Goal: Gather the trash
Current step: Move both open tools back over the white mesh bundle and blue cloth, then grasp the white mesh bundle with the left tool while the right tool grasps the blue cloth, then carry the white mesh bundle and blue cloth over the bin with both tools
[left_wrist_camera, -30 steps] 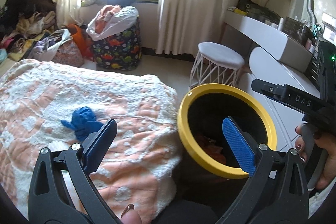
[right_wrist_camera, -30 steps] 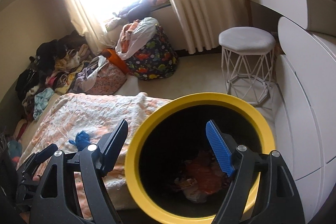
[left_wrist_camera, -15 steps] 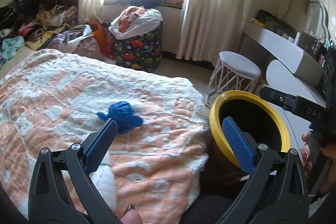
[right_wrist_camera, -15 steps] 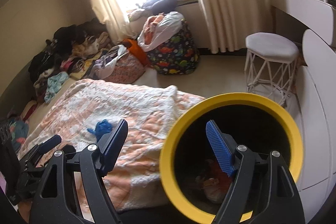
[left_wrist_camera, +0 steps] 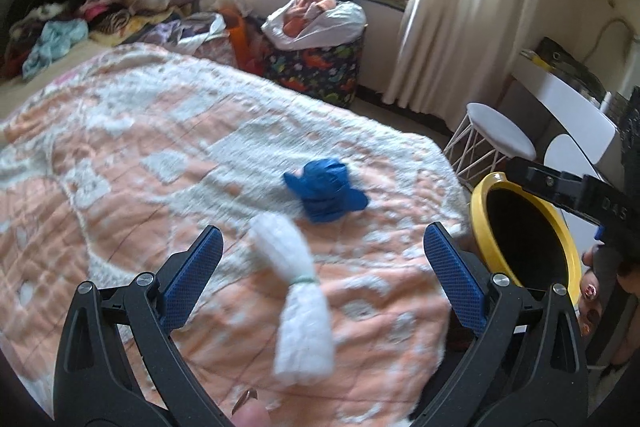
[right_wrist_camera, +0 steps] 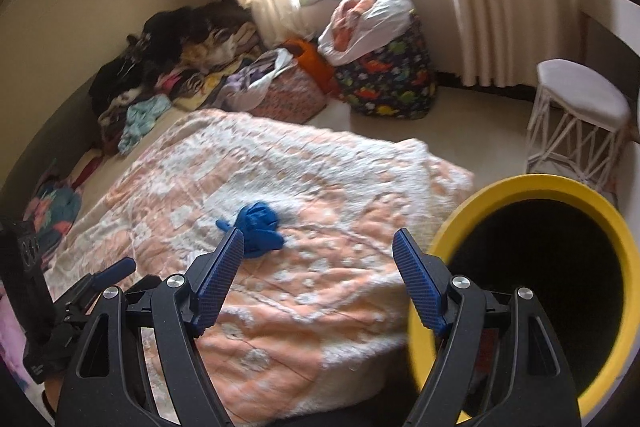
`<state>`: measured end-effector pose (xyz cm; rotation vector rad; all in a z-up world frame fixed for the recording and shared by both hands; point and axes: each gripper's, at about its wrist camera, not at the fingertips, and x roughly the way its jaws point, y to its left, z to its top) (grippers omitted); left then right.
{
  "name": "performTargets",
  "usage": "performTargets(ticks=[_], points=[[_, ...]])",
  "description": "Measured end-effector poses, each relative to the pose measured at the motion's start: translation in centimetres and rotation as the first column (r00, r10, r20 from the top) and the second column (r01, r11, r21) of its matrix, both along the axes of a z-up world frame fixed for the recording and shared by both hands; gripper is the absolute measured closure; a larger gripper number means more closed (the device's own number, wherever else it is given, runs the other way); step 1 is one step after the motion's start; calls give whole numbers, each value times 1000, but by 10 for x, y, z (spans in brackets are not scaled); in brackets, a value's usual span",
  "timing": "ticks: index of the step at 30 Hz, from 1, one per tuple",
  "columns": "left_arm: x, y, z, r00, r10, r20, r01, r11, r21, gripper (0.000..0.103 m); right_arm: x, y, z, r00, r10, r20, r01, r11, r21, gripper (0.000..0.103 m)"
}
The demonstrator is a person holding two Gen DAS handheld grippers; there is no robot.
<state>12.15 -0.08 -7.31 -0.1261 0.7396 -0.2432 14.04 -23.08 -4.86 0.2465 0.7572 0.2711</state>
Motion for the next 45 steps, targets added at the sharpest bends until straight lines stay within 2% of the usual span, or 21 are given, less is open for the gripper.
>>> performTargets(ticks=[3,9,12,17,20,21,23,24,25,26,29,45], points=[[-1,10,-10,1000,3,-27,-3,1000,-2,12,13,16,-8,999,43,-23,-43,999,-4,29],[-6,26,-32,995,-13,-99,9,999,-38,33,43,58,-27,988,137,-69,-140,989,-39,29],[-8,27,-42,991,-37,-126,29,998,-61,42,61,80,-41,979,175,-105,-182,981,-66,33],[-13,21,-51,986,-79,-148,69,995,-70,52,86,105,-70,964,199,-176,-218,972,-94,38],[-15,16,-57,981,-100,-165,89,993,-74,58,95,112,-85,957,199,-212,-218,973,-73,41],[-16,13,-58,980,-108,-170,97,993,-72,59,98,113,-89,956,192,-221,-212,975,-70,43],[-16,9,-60,978,-117,-171,109,993,-55,63,101,114,-95,957,185,-224,-205,976,-71,57],[-17,7,-61,978,-121,-170,114,992,-48,66,102,114,-95,957,185,-223,-205,976,-68,62],[-17,5,-61,978,-126,-168,121,992,-43,69,102,112,-94,957,191,-218,-208,976,-57,74],[-17,4,-61,978,-126,-167,122,992,-37,75,101,110,-92,958,196,-212,-209,977,-44,79],[-16,3,-61,978,-121,-170,118,993,-30,87,94,102,-85,962,200,-188,-208,978,-25,83],[-8,-17,-18,991,-112,-74,109,993,-37,89,28,43,-38,987,143,-72,-142,990,23,83]])
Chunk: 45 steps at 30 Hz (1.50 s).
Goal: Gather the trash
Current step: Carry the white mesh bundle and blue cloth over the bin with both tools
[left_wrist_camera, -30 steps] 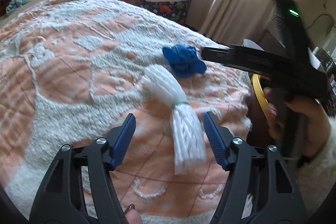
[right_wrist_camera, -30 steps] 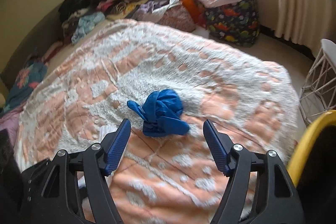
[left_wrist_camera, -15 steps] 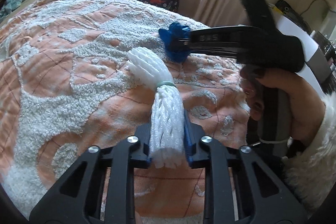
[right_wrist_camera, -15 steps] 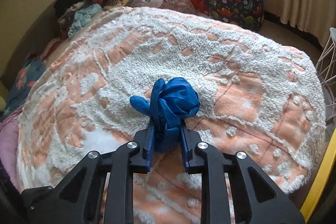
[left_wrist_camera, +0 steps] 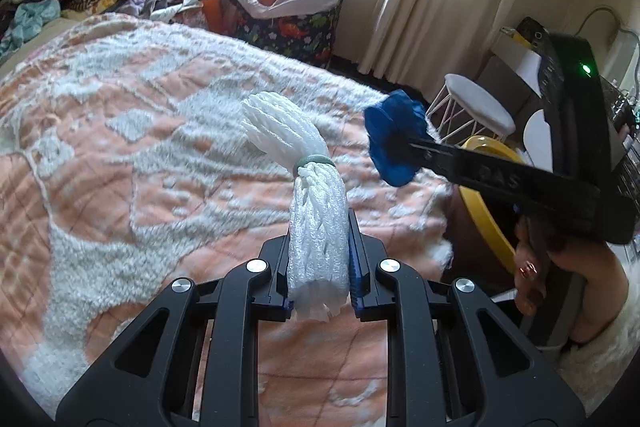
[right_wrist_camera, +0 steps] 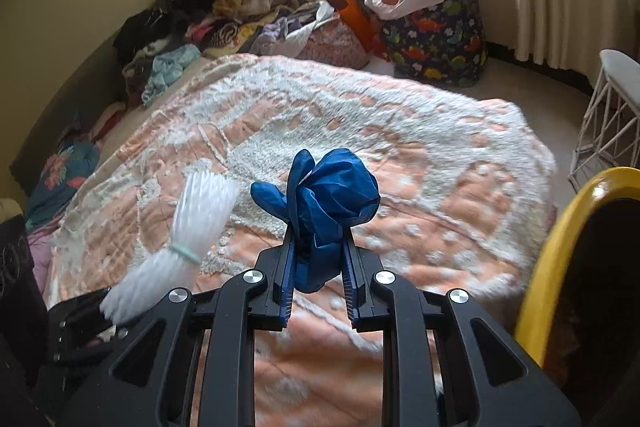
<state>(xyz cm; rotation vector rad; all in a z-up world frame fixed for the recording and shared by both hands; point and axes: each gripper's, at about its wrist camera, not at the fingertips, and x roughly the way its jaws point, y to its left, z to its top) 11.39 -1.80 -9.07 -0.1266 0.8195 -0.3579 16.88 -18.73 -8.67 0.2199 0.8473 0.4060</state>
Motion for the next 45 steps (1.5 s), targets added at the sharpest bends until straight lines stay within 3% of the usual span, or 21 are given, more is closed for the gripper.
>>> performTargets(ticks=[17,45], points=[[-2,-58,24,994,-89,56,87,996,27,89,-49,-88,27,986,-158,60,155,987,51,83],[-8,-162,34,951,-294,93,287,954,90,89,-96,-197,6,907,-421,17,419,906,55,83]])
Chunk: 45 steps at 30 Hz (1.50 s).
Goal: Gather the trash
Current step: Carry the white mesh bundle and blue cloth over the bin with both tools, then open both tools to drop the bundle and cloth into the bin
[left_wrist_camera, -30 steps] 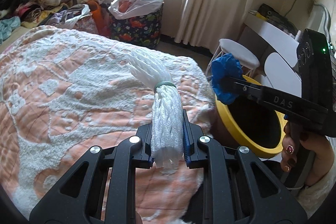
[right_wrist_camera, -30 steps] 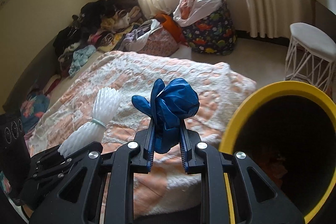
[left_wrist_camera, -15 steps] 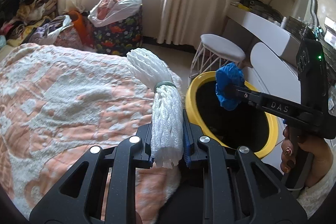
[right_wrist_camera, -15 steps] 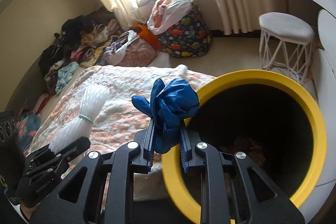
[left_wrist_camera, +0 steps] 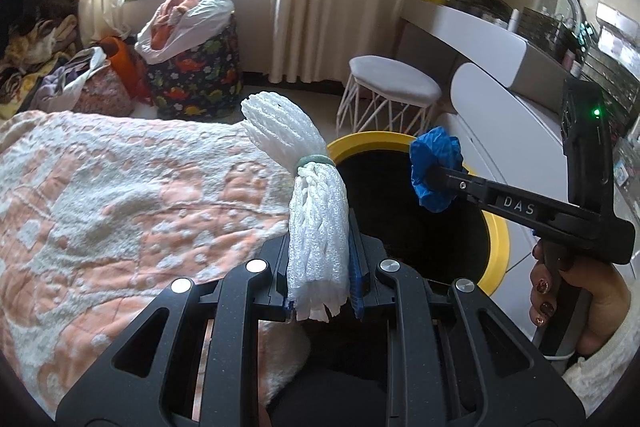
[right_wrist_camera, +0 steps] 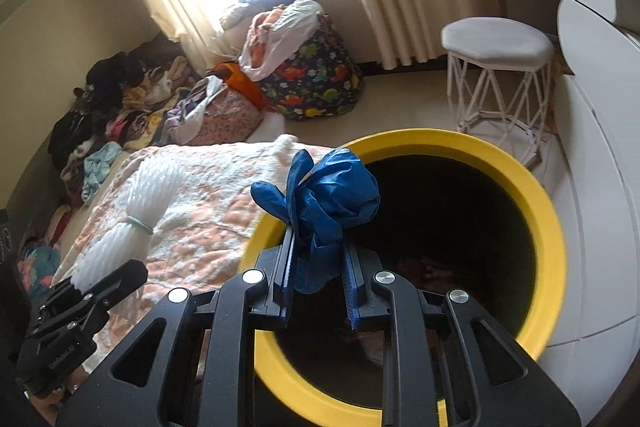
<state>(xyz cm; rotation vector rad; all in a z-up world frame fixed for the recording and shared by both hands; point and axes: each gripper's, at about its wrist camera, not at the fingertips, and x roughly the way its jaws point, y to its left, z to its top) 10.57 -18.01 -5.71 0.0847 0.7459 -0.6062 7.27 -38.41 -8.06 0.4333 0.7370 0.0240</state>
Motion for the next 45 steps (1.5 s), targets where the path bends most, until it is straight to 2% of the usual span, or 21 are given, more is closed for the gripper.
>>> performTargets(ticks=[8,22,35,37,39,42,45], points=[[5,-37,-3,997,-72,5,72,997,15,89,-13,-23,-13,997,-53,-49,55,998,27,81],[23,-98,-21,985,-168,-34,170,984,45,88,-35,-48,-23,990,-103,-96,107,993,42,81],[38,-118,-32,981,-182,-70,187,980,72,88,-41,-49,-21,989,-111,-99,115,993,38,68],[40,-118,-32,982,-178,-70,182,981,72,83,-43,-50,-20,989,-116,-95,120,992,38,65],[41,-118,-31,983,-172,-70,177,982,73,70,-45,-51,-18,988,-125,-92,129,991,33,61],[42,-114,-29,985,-161,-66,165,983,78,58,-48,-53,-16,987,-140,-84,143,989,29,51],[43,-110,-28,988,-139,-66,144,986,78,38,-51,-55,-14,984,-156,-81,158,987,16,46]])
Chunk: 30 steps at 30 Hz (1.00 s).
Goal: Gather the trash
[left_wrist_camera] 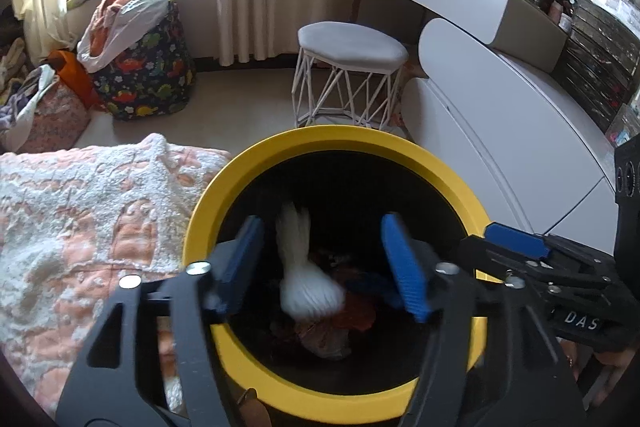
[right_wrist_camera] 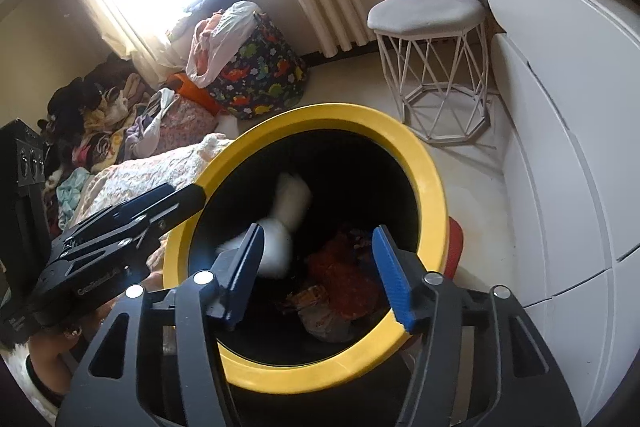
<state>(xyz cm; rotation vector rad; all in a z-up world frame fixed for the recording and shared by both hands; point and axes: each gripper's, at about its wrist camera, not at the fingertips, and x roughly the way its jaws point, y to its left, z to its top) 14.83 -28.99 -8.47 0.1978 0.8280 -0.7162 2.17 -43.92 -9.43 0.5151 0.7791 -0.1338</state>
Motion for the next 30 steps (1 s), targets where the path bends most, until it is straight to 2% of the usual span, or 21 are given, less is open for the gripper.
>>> performTargets(ticks=[3,6,7,14,30], points=[[-1,6,2,1000,13,2,-13,1000,-6,31,-2,-2,2,1000,-15,5,15,1000,-5,39],[-2,14,6,999,36,15,-36,999,-4,14,-2,-4,3,1000,-26,5,26,1000,-16,33],[-4,15,7,999,39,15,-39,999,-8,13,-3,-3,3,1000,-30,4,30,999,-21,30],[-9,38,14,996,86,20,-85,996,-27,11,-4,1,8,999,-48,9,48,998,-47,18],[-23,104,26,971,239,32,-237,971,-44,11,-7,39,29,997,9,75,3,989,-150,8]])
